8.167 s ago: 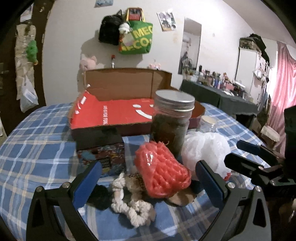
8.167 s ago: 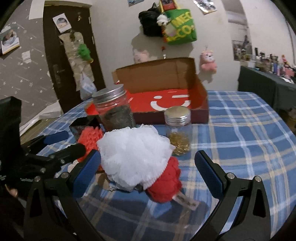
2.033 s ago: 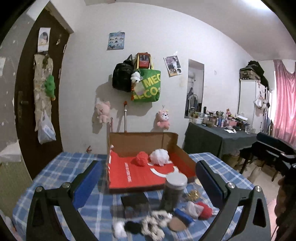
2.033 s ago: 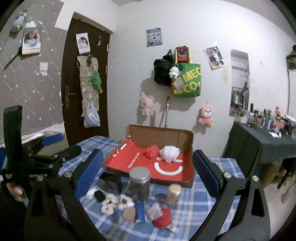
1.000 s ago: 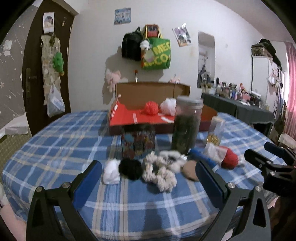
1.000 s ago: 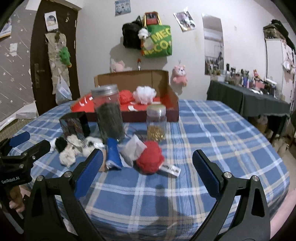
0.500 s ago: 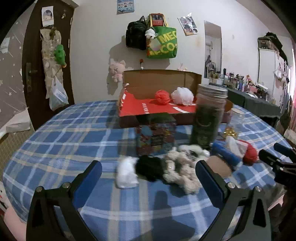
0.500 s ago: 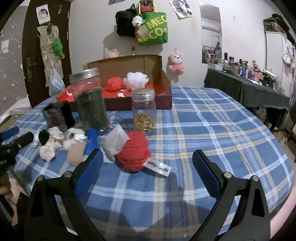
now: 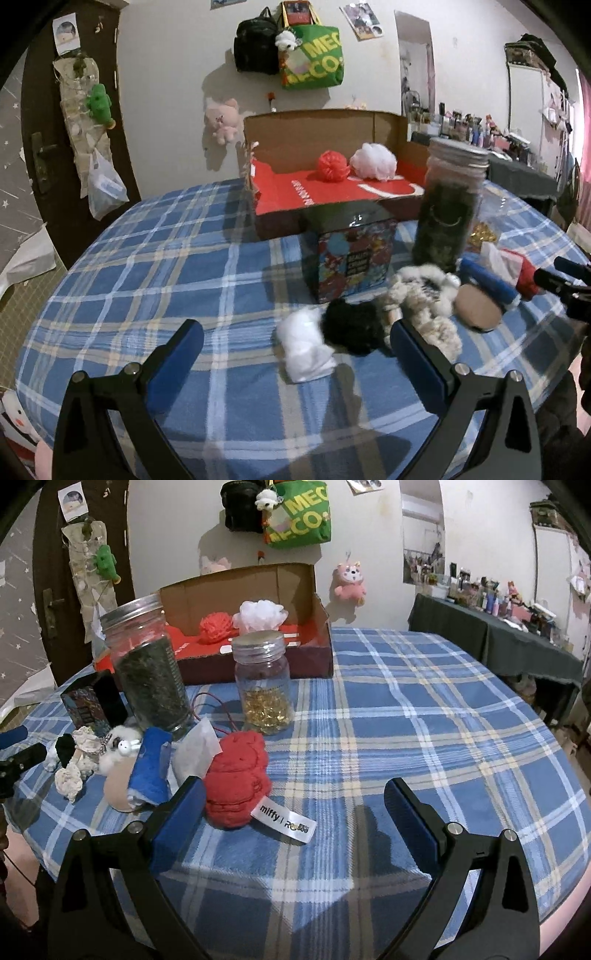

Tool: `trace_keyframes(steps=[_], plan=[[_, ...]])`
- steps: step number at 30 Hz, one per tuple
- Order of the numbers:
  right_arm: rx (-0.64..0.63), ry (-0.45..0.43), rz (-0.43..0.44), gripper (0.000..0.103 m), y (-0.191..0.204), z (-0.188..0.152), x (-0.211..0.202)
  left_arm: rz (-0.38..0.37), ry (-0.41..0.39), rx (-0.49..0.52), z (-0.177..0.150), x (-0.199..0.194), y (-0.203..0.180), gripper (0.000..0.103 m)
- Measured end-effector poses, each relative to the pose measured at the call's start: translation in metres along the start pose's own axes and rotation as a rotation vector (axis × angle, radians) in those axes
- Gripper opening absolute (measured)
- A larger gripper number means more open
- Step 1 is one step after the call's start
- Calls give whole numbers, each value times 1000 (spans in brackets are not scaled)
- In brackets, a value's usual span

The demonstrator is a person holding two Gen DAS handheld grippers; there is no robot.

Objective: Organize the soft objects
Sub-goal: 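Grasp the white cotton puff with the left tool while the right tool grasps the red knitted ball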

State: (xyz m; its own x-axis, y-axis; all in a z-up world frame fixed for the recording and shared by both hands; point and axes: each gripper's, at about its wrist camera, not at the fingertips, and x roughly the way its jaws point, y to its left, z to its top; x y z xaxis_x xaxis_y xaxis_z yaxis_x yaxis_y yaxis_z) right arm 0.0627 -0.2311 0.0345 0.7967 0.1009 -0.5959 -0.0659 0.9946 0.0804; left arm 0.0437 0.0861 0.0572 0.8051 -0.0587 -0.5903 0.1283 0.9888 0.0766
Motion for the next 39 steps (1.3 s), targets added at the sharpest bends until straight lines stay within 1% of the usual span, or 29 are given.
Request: trace_keyframes(steps=[4, 7, 8, 9, 10, 11, 12, 13, 14, 15, 16, 18, 19, 21, 23, 29, 35, 39], plan=[[0, 17, -1, 99, -3, 1, 5, 2, 34, -9, 0, 7, 13, 103], [6, 38, 39, 98, -5, 3, 10, 13, 64, -15, -1, 15, 23, 103], [4, 46, 61, 98, -4, 3, 12, 10, 75, -19, -2, 18, 26, 99], [3, 50, 75, 97, -3, 3, 12, 3, 94, -25, -2, 22, 28, 90], [1, 57, 99, 96, -2, 4, 14, -6, 110, -29, -3, 25, 30, 84], [-2, 65, 132, 90, -1, 4, 16, -21, 130, -35, -4, 29, 31, 74], [-3, 70, 152, 75, 1, 4, 17, -42, 145, -40, -5, 32, 31, 64], [-2, 82, 180, 65, 3, 3, 20, -66, 159, -45, -7, 35, 31, 61], [14, 97, 252, 46, 3, 3, 23, -93, 172, -50, -8, 38, 31, 50], [35, 104, 307, 29, 3, 3, 26, -103, 173, -52, -9, 39, 29, 27], [46, 100, 314, 29, 3, 4, 26, -103, 161, -49, -9, 38, 28, 19], [48, 60, 293, 28, 3, 4, 19, -136, 150, -38, -8, 37, 24, 18], [47, 45, 282, 28, 3, 4, 16, -140, 148, -45, -7, 35, 24, 18], [51, 7, 265, 28, 1, 7, 6, -132, 139, -47, -5, 31, 22, 18], [52, -12, 254, 28, 0, 10, 0, -119, 106, -44, -1, 21, 22, 18], [31, -53, 272, 28, 4, 18, -13, -130, 50, -34, 13, 1, 15, 18], [12, -69, 313, 28, 16, 19, -21, -203, 31, -9, 19, -10, -9, 18], [10, -63, 331, 28, 21, 19, -21, -258, 27, 1, 22, -10, -28, 18]])
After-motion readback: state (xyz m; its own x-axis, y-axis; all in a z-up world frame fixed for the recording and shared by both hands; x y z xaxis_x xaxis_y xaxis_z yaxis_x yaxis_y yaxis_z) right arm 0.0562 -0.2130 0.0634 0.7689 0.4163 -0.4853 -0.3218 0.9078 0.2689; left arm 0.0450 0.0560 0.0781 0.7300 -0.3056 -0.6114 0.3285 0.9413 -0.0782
